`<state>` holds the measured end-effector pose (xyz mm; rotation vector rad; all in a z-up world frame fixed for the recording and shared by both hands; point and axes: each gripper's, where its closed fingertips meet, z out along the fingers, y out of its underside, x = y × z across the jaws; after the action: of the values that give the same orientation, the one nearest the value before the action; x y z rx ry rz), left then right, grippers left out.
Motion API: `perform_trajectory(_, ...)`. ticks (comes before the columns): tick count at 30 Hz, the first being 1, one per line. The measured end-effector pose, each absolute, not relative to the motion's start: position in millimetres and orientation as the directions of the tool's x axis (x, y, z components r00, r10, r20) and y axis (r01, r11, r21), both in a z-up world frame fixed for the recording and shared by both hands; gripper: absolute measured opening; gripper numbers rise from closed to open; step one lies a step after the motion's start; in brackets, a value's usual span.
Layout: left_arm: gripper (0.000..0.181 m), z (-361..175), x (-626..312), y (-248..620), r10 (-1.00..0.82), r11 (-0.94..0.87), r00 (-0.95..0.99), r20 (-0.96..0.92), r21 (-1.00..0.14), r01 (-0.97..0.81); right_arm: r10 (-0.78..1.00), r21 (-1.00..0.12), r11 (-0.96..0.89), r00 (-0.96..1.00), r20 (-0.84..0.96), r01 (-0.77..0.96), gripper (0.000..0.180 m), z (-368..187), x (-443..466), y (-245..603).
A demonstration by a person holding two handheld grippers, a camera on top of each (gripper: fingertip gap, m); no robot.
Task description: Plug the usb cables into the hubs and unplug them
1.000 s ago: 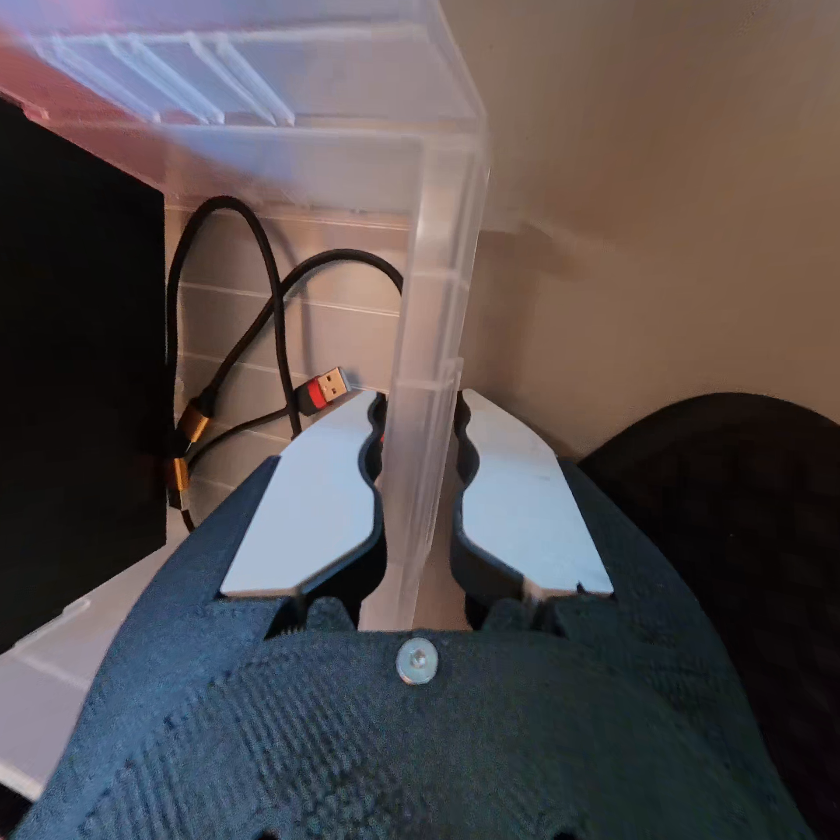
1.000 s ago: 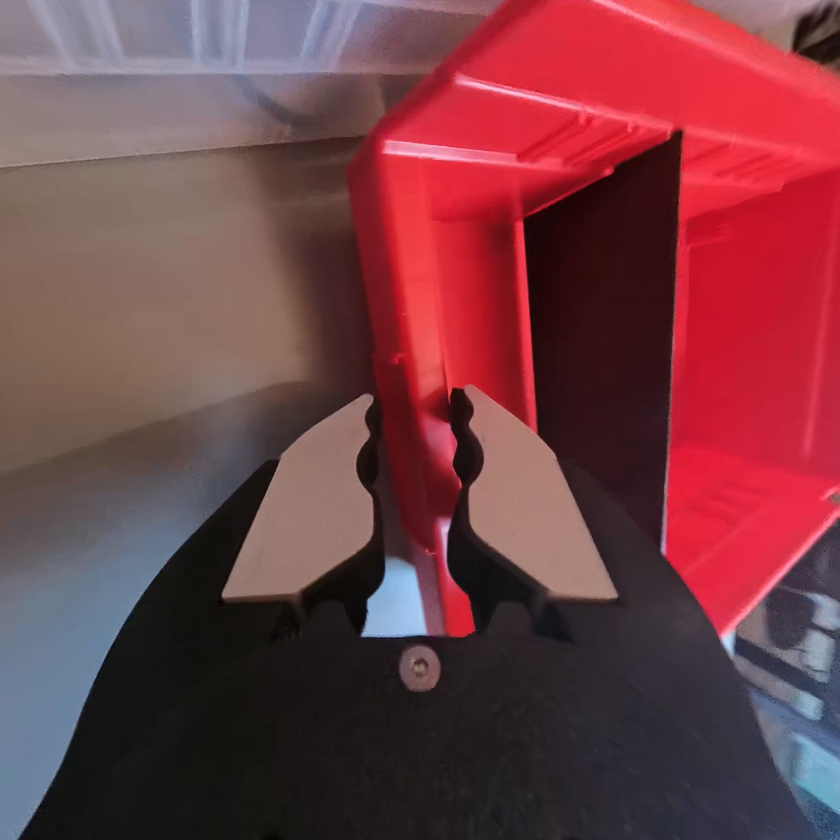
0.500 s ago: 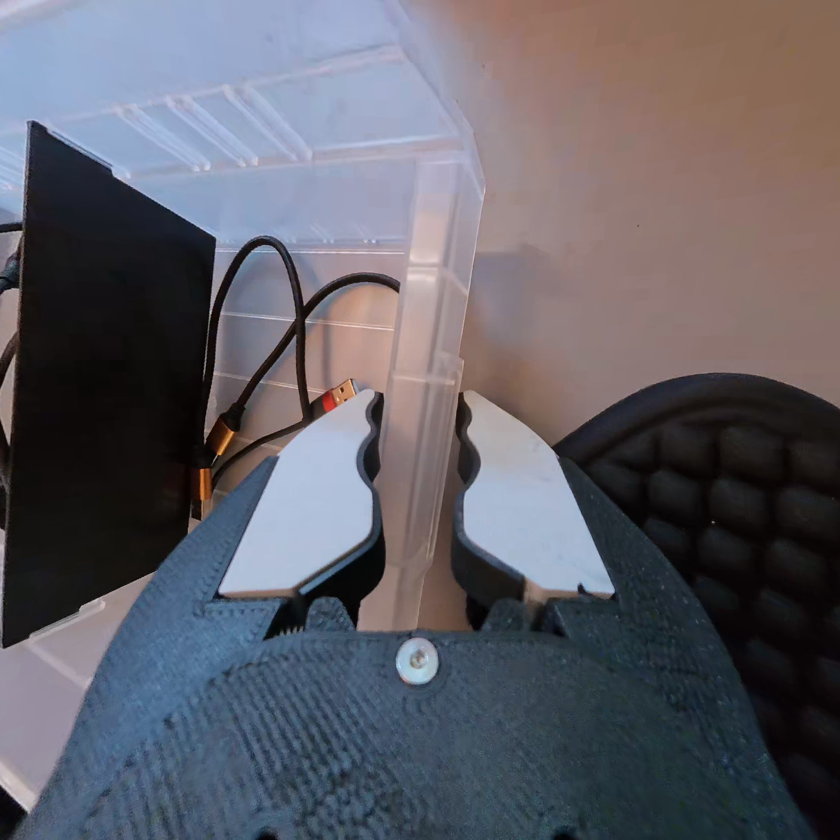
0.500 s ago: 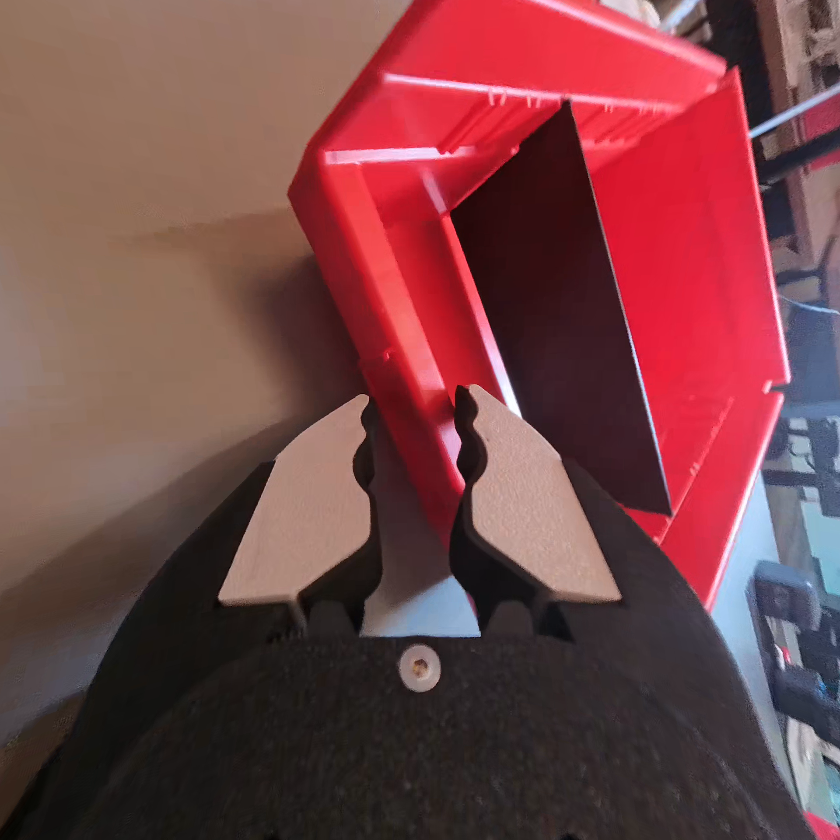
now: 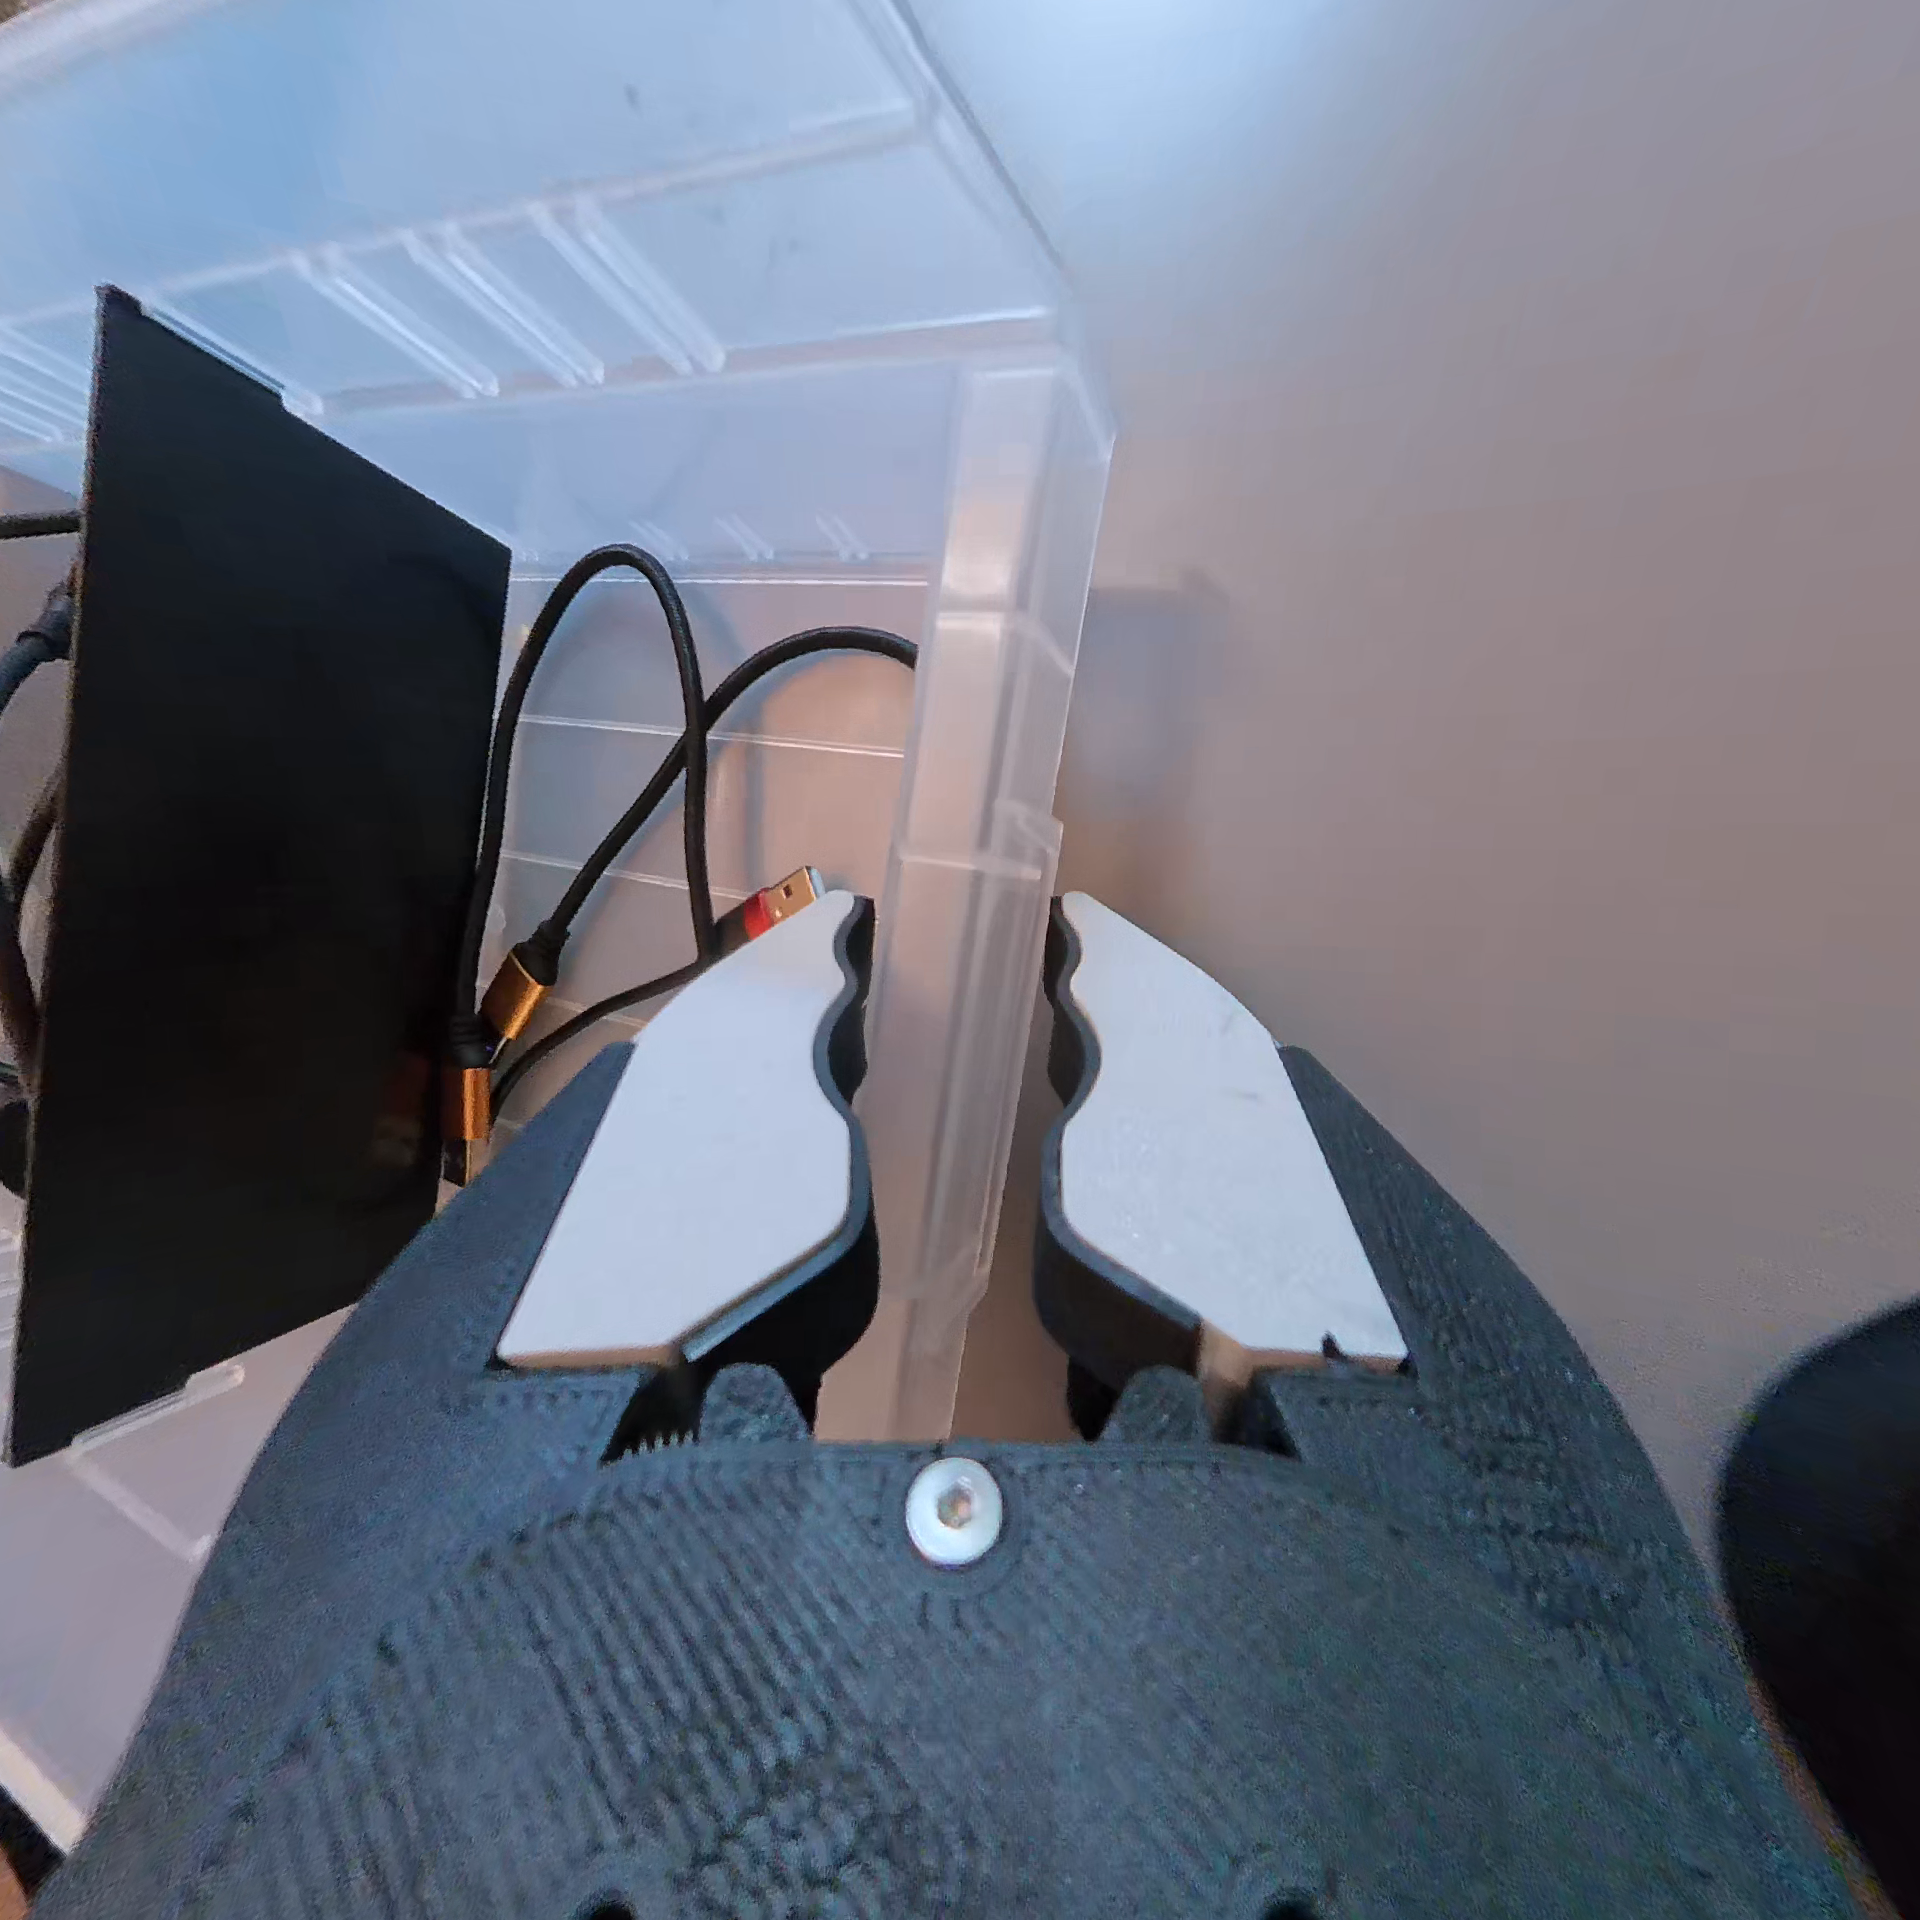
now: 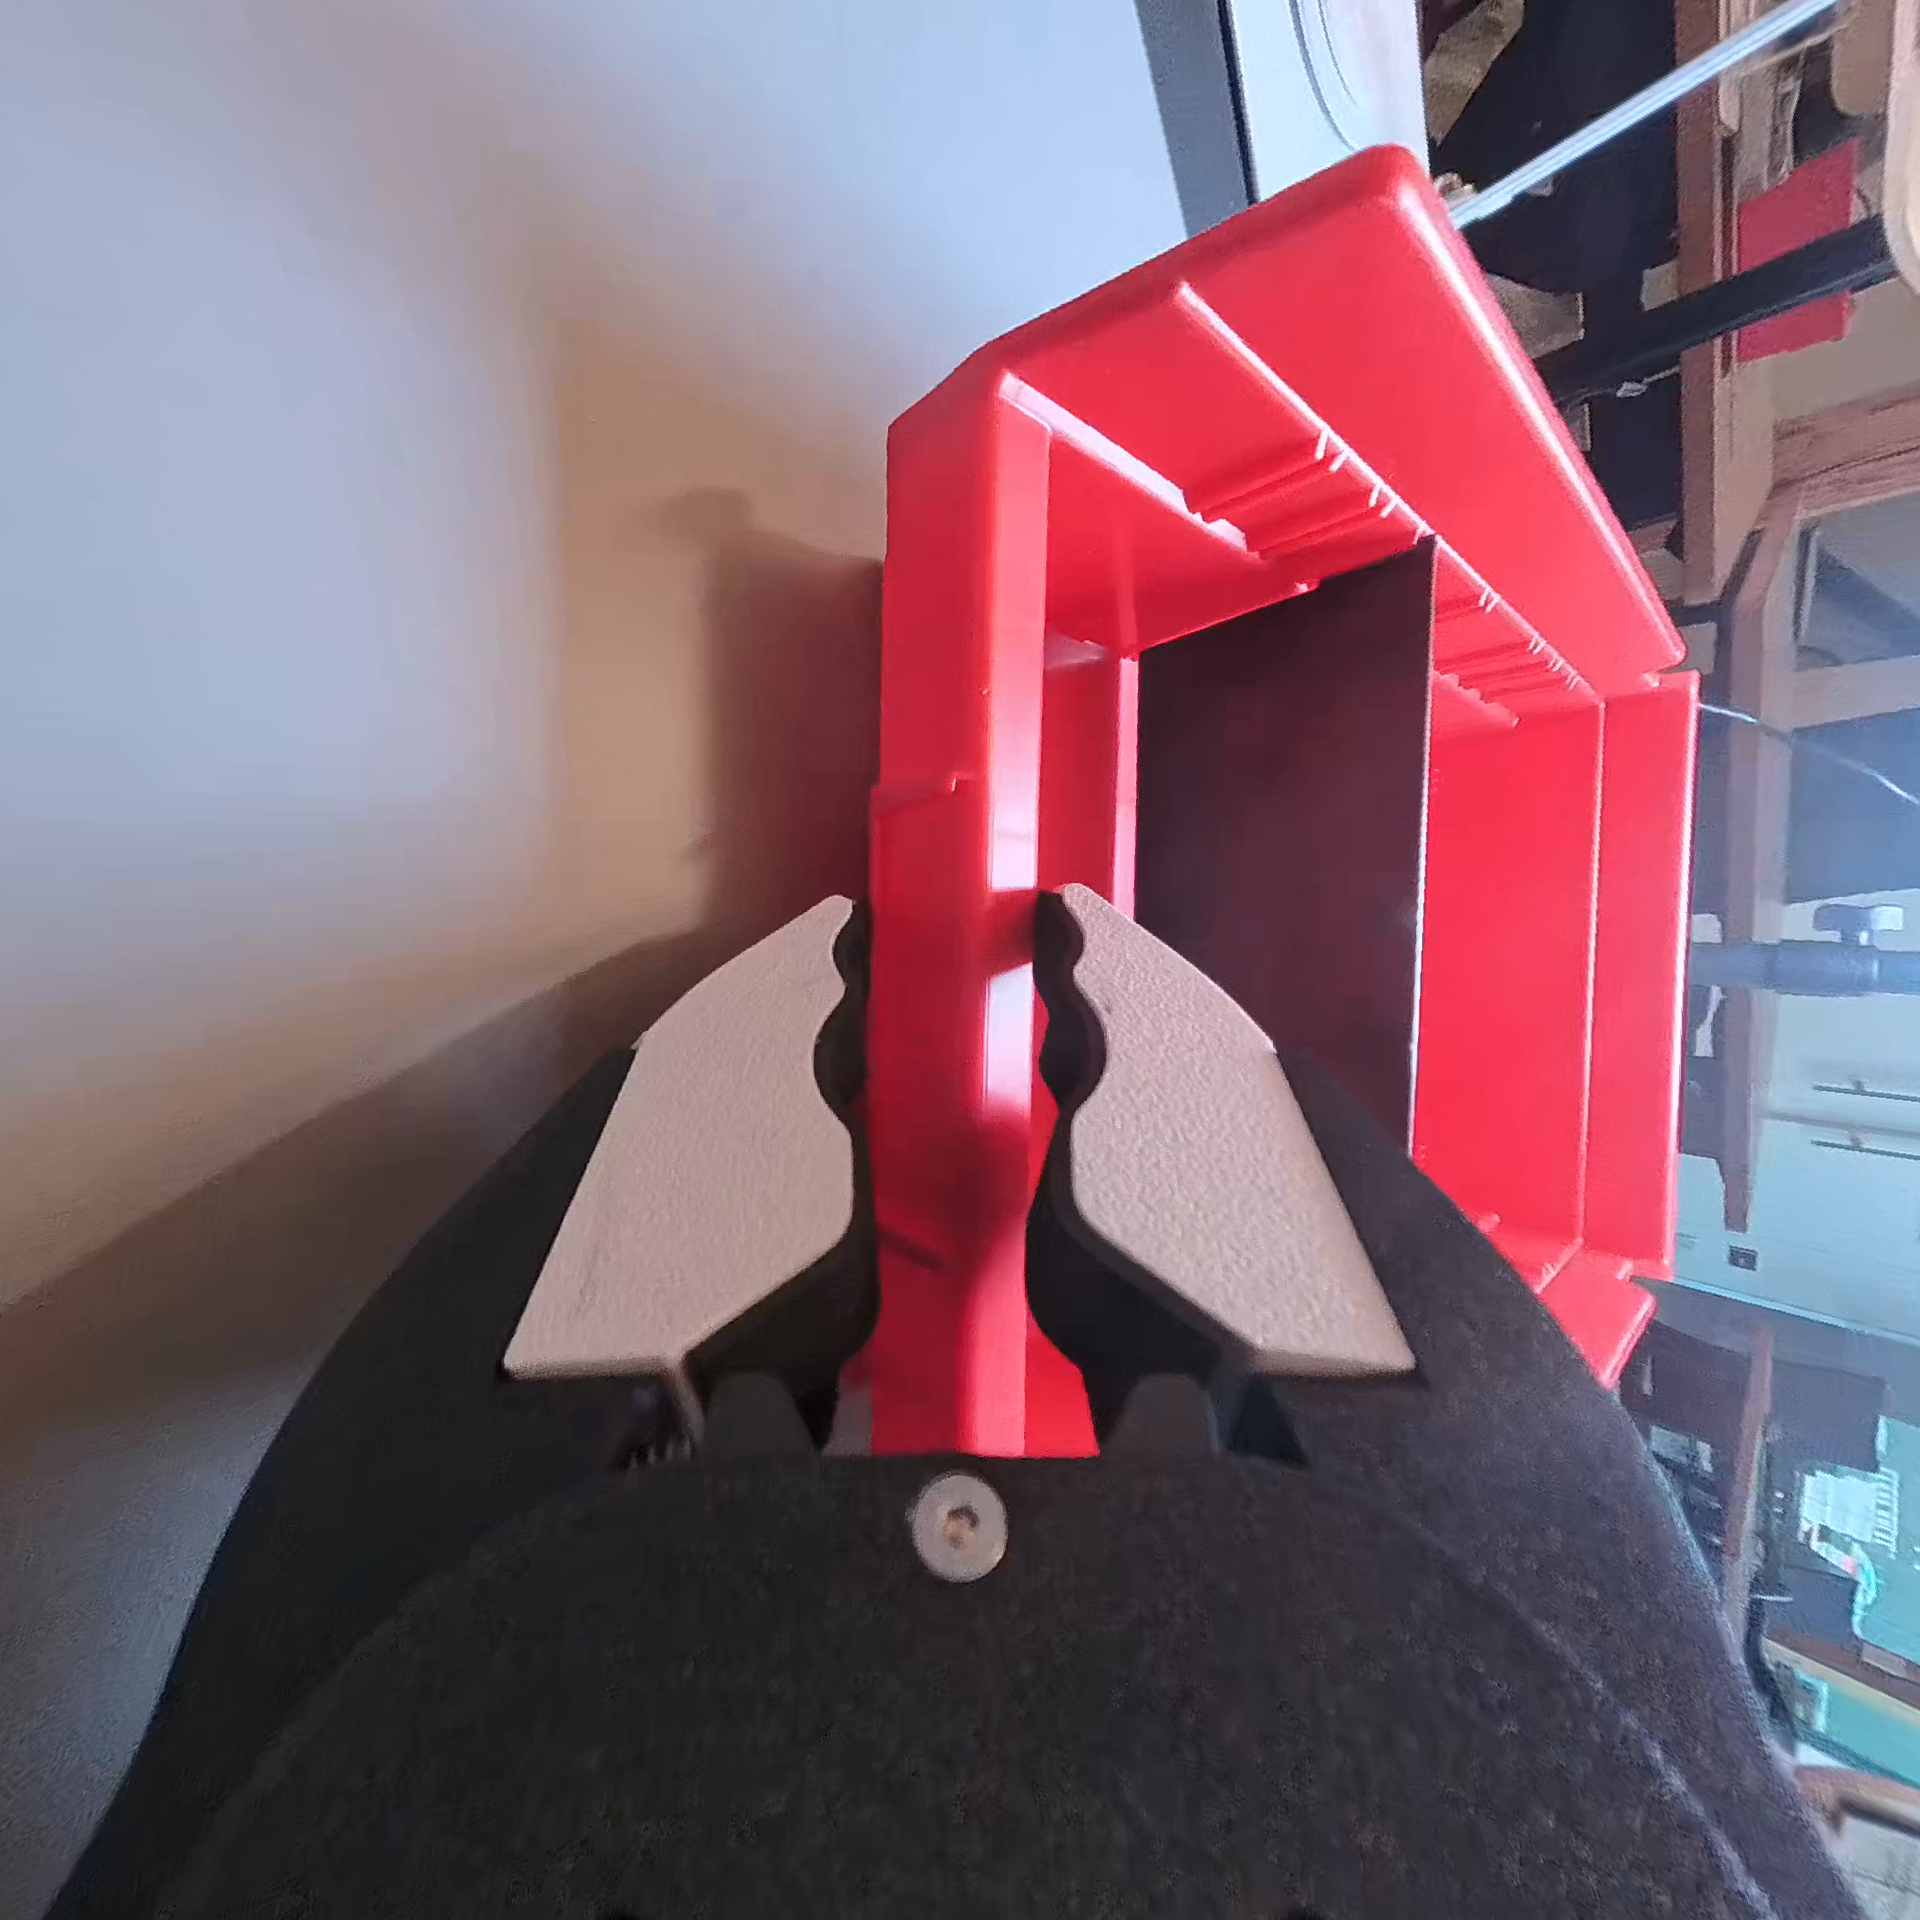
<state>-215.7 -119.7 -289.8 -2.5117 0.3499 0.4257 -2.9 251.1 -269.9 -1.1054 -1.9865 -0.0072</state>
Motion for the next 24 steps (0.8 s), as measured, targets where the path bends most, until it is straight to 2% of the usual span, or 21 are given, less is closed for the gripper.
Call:
perform_trajectory(2,0.036,-289,-230,-118,-0.131,-0.814,0.919,-0.372,-0.488,-0.314,0.711,-0.391,0.595,-0.232,0.664,0.703,0.031,-268,-5,253)
perform_trajectory(4,0.043,-283,-236,-118,-0.09,-0.813,0.946,-0.312,-0.525,-0.251,0.725,-0.46,0.575,-0.161,0.669,0.677,0.034,-259,-6,247)
perform_trajectory(8,0.039,-226,-236,-116,-0.009,-0.688,0.975,-0.223,-0.706,-0.168,0.841,-0.72,0.501,-0.076,0.535,0.48,0.042,-225,-6,195)
perform_trajectory(11,0.038,-184,-266,-120,0.12,-0.645,0.964,-0.236,-0.757,-0.105,0.931,-0.861,0.361,-0.079,0.357,0.358,0.049,-210,-5,161)
perform_trajectory(12,0.037,-176,-280,-122,0.158,-0.653,0.954,-0.256,-0.752,-0.094,0.949,-0.893,0.313,-0.074,0.307,0.324,0.048,-207,-5,155)
perform_trajectory(13,0.036,-170,-293,-123,0.187,-0.665,0.943,-0.274,-0.742,-0.083,0.961,-0.917,0.275,-0.067,0.267,0.291,0.039,-205,-6,152)
perform_trajectory(15,0.035,-167,-318,-122,0.232,-0.701,0.926,-0.297,-0.711,-0.053,0.974,-0.944,0.227,-0.049,0.222,0.241,0.008,-204,-6,152)
perform_trajectory(16,0.034,-170,-329,-121,0.24,-0.724,0.92,-0.311,-0.688,-0.044,0.977,-0.948,0.213,-0.037,0.21,0.236,0.001,-206,-6,154)
perform_trajectory(20,0.034,-196,-362,-109,0.206,-0.831,0.918,-0.338,-0.557,-0.019,0.987,-0.952,0.158,-0.029,0.156,0.263,0.001,-221,-6,161)
perform_trajectory(24,0.03,-222,-378,-94,0.167,-0.88,0.944,-0.286,-0.476,0.011,0.985,-0.951,0.172,-0.029,0.17,0.258,0.003,-223,-3,162)
